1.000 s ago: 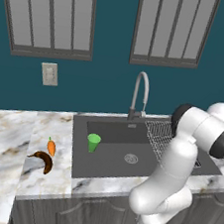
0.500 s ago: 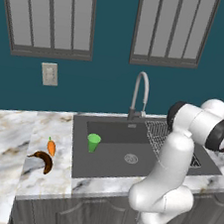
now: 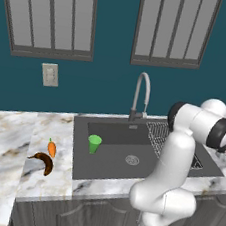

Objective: Remove the carrot and banana from the sink. Then move the bowl and cup from the counter to the sink for washing.

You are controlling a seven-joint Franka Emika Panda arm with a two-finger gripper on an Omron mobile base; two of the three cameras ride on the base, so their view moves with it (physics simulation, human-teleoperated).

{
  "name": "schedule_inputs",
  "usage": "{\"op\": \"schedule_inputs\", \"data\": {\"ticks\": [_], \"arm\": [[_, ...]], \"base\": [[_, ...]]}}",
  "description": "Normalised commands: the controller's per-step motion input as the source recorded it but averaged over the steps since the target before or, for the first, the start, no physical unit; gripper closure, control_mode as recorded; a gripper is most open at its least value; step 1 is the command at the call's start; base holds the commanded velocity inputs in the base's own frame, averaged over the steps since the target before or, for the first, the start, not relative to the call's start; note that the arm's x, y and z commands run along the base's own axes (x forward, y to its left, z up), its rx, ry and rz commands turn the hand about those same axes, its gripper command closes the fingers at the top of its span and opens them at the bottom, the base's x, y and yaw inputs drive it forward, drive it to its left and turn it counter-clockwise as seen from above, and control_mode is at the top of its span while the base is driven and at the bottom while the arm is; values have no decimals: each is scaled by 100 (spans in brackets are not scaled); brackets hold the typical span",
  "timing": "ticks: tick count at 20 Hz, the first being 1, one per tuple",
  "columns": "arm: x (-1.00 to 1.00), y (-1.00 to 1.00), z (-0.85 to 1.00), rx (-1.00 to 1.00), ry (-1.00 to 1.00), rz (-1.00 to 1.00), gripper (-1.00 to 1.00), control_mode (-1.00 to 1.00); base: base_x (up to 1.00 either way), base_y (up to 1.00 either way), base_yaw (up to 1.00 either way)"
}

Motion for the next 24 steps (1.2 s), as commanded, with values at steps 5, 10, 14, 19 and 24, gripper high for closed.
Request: {"op": "schedule_inputs", "data": {"ticks": [5, 10, 14, 19, 24], "arm": [[12, -4, -5, 0, 0, 0, -100, -100], [13, -3, -7, 0, 0, 0, -100, -100], [14, -5, -7, 0, 0, 0, -100, -100], [13, -9, -5, -2, 0, 0, -100, -100], [11, -10, -5, -5, 0, 0, -100, -100]], "base": [[0, 0, 0], [0, 0, 0], [0, 0, 0], [0, 0, 0], [0, 0, 0]]}}
